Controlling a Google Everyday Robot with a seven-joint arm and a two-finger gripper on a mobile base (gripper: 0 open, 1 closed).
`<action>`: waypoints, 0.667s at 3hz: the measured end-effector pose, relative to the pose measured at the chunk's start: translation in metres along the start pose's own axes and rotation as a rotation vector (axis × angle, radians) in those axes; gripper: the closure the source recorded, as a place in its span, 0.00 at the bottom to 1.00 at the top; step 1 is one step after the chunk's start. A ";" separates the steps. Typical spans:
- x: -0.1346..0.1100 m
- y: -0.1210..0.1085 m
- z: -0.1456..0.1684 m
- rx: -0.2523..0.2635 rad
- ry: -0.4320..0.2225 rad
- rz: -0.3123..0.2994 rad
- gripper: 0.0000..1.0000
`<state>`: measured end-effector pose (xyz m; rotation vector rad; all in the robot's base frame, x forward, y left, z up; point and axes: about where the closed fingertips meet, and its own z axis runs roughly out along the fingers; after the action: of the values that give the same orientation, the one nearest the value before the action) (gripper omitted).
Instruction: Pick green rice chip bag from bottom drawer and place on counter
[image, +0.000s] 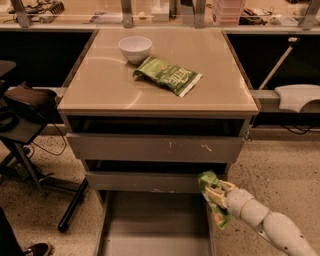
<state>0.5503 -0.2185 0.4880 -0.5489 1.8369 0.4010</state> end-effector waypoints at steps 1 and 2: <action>-0.104 -0.027 -0.069 0.155 -0.115 -0.068 1.00; -0.198 -0.008 -0.135 0.285 -0.257 -0.165 1.00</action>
Offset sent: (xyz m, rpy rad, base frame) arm -0.1989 -0.1724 0.4311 -0.1057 -0.6811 -0.6098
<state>0.5021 -0.2617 0.7187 -0.4270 1.5537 0.0899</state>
